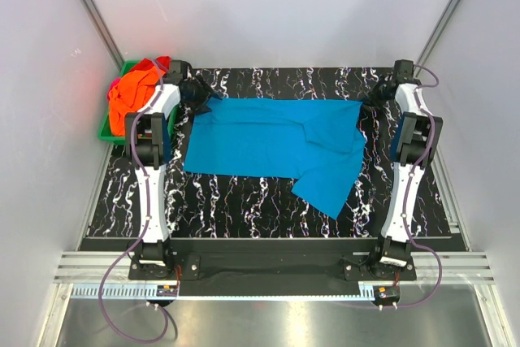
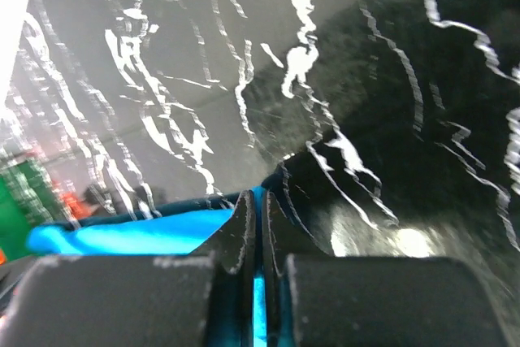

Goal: Fold and stack the t-shirts
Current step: Fold the tshirt

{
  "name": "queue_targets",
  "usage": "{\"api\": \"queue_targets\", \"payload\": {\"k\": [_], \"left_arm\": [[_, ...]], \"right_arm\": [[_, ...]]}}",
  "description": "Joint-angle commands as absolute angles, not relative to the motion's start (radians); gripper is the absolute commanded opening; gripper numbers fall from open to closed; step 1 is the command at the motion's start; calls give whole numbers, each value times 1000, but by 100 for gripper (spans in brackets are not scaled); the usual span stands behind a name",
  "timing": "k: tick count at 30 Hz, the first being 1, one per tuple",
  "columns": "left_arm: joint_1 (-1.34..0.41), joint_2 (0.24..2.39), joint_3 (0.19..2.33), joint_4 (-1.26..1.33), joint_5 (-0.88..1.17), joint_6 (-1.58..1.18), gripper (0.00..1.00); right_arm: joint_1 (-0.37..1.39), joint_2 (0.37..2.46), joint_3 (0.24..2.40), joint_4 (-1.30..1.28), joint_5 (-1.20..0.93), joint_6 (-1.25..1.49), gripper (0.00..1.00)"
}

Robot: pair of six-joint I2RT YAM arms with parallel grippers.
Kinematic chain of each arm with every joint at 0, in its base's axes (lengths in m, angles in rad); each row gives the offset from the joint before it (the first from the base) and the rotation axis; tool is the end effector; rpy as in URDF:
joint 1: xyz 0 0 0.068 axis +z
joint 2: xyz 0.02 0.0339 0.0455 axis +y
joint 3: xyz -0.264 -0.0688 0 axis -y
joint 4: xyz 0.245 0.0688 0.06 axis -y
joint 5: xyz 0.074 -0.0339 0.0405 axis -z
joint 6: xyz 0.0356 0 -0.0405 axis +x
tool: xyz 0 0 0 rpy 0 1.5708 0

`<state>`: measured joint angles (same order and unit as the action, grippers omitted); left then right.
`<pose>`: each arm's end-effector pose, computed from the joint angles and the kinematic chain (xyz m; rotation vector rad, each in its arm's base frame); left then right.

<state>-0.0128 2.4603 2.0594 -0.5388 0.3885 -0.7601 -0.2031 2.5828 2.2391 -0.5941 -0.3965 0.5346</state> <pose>0.5369 -0.0204 0.1531 -0.7904 2.4715 -0.7905 0.5492 -0.0991 0.1413 0.7512 2.4015 0.6331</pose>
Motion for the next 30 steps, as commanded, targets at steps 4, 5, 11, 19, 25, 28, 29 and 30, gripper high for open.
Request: {"api": "queue_targets", "payload": {"k": [4, 5, 11, 19, 25, 28, 29, 30], "left_arm": [[0, 2471, 2075, -535, 380, -770, 69], [0, 2465, 2110, -558, 408, -758, 69], [0, 2324, 2109, -617, 451, -706, 73], [-2, 2149, 1927, -825, 309, -520, 73], [-2, 1947, 1672, -855, 193, -426, 70], [-2, 1826, 1501, -789, 199, -492, 69], [18, 1794, 1417, -772, 180, -539, 69], [21, 1763, 1379, -753, 166, -561, 69]], "right_arm": [[-202, 2588, 2327, -509, -485, 566, 24], [-204, 2574, 2338, -523, -453, 558, 27], [-203, 2396, 2298, -738, -261, 609, 33], [-111, 2058, 1857, -801, -238, 610, 31], [-68, 1843, 1505, -863, -207, 650, 33], [-57, 1720, 1358, -914, -177, 743, 35], [-48, 1683, 1283, -932, -155, 773, 36], [-40, 1645, 1247, -939, -138, 802, 36]]}}
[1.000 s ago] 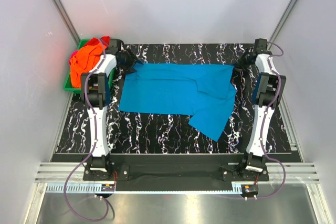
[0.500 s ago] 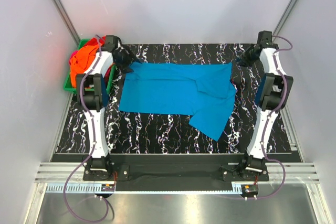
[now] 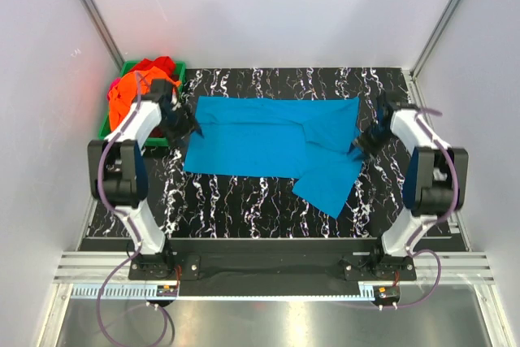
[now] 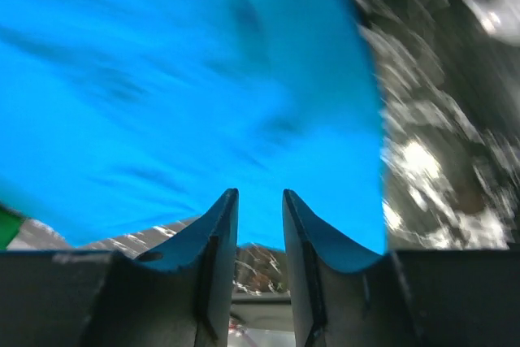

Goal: Fold and stack the t-shirts
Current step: Fold the tshirt

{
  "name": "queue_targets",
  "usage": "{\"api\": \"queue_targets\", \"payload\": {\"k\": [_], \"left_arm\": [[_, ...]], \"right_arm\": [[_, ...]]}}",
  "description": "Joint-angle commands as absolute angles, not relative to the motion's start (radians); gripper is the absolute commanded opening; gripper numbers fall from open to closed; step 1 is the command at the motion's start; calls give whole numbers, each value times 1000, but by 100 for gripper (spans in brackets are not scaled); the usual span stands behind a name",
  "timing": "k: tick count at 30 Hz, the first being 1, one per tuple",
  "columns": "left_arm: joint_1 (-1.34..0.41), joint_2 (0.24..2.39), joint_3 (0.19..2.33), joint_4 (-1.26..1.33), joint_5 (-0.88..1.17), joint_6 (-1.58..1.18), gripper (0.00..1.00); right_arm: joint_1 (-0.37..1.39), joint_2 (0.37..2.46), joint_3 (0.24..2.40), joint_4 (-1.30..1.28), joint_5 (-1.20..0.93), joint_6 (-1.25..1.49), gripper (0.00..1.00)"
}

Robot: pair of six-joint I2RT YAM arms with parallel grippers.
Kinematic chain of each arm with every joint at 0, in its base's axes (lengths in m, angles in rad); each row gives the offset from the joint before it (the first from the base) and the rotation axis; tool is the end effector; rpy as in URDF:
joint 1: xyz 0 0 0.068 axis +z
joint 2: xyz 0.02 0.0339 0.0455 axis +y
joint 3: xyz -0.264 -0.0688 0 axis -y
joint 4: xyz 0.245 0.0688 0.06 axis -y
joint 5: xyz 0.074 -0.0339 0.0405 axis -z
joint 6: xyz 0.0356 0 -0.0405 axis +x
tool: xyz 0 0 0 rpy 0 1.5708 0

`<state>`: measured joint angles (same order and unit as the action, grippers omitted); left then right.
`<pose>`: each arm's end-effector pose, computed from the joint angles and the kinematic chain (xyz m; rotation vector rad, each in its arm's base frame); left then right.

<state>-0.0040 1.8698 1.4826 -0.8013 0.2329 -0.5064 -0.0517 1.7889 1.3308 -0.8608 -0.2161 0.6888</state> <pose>0.3878 -0.0098 0.2280 -0.6336 2.7236 -0.4530 0.3504 -0.0105 0.2114 1.0266 2.7565 0.4196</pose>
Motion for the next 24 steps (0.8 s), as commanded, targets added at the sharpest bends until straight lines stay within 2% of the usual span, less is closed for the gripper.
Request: {"api": "queue_targets", "payload": {"k": [1, 7, 17, 19, 24], "left_arm": [[23, 1708, 1347, -721, 149, -596, 69], [25, 1605, 1148, -618, 193, -684, 69], [26, 1580, 1111, -608, 199, -683, 70], [25, 1580, 1111, -604, 195, -681, 70], [25, 1578, 1092, -581, 195, -670, 70]], "right_arm": [[-29, 1568, 1215, -946, -118, 860, 36], [101, 1430, 1040, -1045, -43, 1026, 38], [199, 1138, 694, -1022, -52, 1380, 46], [212, 1112, 663, -999, -58, 1429, 53], [268, 1166, 611, -937, -22, 1477, 54]]}}
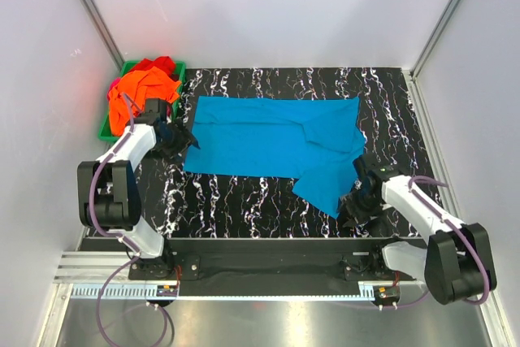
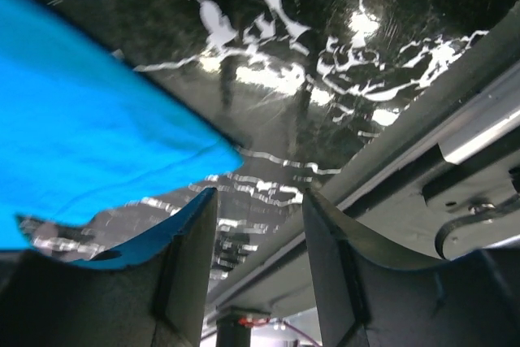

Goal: Fold and stack the t-shirts
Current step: Fold the tshirt

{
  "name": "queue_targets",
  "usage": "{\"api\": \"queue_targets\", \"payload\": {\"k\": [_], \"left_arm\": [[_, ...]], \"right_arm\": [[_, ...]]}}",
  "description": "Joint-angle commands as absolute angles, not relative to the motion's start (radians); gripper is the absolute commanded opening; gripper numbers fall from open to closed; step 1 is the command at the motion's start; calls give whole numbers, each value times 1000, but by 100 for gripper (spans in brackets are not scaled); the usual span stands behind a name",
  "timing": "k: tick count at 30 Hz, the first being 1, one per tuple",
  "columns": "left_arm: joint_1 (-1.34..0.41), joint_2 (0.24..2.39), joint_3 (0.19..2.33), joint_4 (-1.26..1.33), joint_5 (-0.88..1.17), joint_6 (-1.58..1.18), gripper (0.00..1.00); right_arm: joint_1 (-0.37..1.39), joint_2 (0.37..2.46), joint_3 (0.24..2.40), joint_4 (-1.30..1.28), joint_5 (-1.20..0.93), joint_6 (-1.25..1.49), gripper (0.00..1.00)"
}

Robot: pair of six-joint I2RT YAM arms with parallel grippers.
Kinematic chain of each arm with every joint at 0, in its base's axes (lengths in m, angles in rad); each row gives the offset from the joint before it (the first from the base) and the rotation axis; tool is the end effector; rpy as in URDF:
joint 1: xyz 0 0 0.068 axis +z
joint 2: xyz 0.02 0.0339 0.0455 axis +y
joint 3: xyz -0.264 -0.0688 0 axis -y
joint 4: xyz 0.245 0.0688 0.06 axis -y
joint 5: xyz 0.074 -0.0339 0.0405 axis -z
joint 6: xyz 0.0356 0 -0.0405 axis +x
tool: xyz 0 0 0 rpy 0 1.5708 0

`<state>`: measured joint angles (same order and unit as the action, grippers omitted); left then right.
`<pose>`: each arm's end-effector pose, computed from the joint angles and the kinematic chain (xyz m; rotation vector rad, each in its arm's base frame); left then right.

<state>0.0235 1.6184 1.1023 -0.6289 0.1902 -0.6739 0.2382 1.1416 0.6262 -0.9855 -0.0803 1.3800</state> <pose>0.3203 0.0008 0.2093 -0.8912 2.6182 -0.4409 0.1553 0.0407 0.1758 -1.6863 -2.6338 -0.1658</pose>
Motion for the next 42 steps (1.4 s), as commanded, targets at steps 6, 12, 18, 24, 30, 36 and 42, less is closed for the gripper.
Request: {"api": "queue_targets", "payload": {"k": [6, 12, 18, 24, 30, 36, 42], "left_arm": [[26, 1580, 1104, -584, 183, -655, 70], [28, 1580, 1109, -583, 167, -657, 70], [38, 1588, 1106, -587, 150, -663, 70], [49, 1580, 1114, -591, 149, -663, 70], [58, 1536, 1068, -589, 123, -679, 69], [63, 1494, 964, -529, 121, -739, 65], [60, 1503, 844, -436, 111, -784, 60]], "right_arm": [[302, 1170, 561, -818, -6, 1543, 51], [324, 1204, 558, -785, 40, 1562, 49], [336, 1259, 591, -824, 54, 1598, 42], [342, 1257, 598, -833, 81, 1615, 6], [344, 1099, 791, -1081, 293, 1495, 0], [342, 1077, 827, -1115, 290, 1385, 0], [341, 1059, 821, -1118, 310, 1379, 0]]}}
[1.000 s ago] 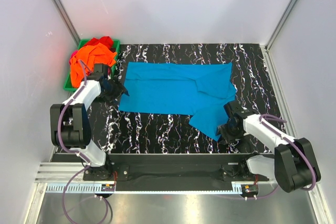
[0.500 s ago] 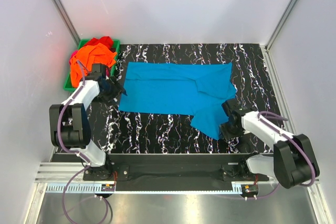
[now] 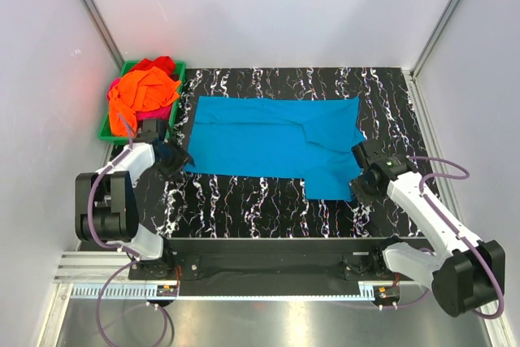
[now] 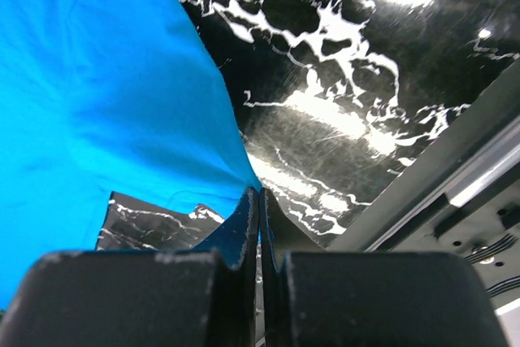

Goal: Fold and stack the t-shirts
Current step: Fold the tshirt

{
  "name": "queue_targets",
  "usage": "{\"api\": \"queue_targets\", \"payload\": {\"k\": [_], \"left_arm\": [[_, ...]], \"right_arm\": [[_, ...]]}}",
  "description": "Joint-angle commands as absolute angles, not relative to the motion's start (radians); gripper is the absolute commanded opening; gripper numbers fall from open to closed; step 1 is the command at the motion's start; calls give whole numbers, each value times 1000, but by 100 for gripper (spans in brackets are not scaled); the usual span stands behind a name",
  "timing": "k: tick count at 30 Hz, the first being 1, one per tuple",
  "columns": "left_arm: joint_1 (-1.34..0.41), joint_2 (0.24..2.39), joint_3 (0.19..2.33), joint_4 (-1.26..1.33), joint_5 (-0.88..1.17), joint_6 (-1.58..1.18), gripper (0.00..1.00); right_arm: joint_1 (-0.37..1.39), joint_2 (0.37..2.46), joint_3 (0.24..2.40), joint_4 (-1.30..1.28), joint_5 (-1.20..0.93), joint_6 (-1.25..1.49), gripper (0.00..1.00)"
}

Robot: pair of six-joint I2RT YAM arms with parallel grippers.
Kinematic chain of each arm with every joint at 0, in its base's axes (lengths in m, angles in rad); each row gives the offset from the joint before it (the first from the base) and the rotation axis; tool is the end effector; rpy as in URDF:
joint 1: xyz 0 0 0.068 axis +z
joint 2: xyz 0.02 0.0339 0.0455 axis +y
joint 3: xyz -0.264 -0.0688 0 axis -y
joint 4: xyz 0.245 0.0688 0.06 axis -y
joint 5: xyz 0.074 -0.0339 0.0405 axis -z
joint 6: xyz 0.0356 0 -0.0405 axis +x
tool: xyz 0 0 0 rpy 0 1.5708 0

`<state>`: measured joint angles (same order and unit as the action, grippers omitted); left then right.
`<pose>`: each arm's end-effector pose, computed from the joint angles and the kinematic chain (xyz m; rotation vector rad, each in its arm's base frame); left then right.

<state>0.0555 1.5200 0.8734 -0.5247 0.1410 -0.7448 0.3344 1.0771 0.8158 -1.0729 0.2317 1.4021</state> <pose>0.2806 0.0106 0.1768 -1.0496 2.5839 -0.3761 0.1657 0.0489 0.2350 1.4648 2.4016 0.0436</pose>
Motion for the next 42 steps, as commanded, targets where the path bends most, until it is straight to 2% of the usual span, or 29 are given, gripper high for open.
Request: {"api": "queue_targets", "payload": {"k": [1, 10, 19, 30, 33, 34, 36, 37, 38, 39, 42], "left_arm": [[60, 1509, 838, -430, 107, -790, 60], [60, 1598, 891, -408, 58, -781, 61], [57, 1575, 859, -429, 80, -795, 53], [18, 1545, 831, -440, 31, -815, 53], [18, 1562, 834, -456, 6, -810, 46], [18, 1557, 833, -457, 2, -807, 37], [18, 1552, 833, -446, 3, -799, 28], [18, 1549, 836, -445, 2, -796, 20], [18, 1545, 841, -448, 8, -789, 7], [17, 1543, 853, -454, 11, -785, 0], [17, 1497, 871, -489, 29, -781, 0]], "right_arm": [[342, 1054, 824, -1130, 314, 1379, 0], [342, 1002, 833, -1152, 327, 1362, 0], [342, 988, 861, -1138, 328, 1365, 0], [341, 1003, 868, -1131, 313, 1355, 0], [341, 996, 867, -1134, 313, 1356, 0], [342, 993, 867, -1137, 314, 1355, 0], [342, 983, 867, -1140, 321, 1354, 0], [342, 976, 868, -1144, 324, 1350, 0], [344, 973, 873, -1160, 334, 1348, 0], [341, 968, 877, -1169, 340, 1348, 0], [341, 951, 913, -1210, 380, 1344, 0]]}}
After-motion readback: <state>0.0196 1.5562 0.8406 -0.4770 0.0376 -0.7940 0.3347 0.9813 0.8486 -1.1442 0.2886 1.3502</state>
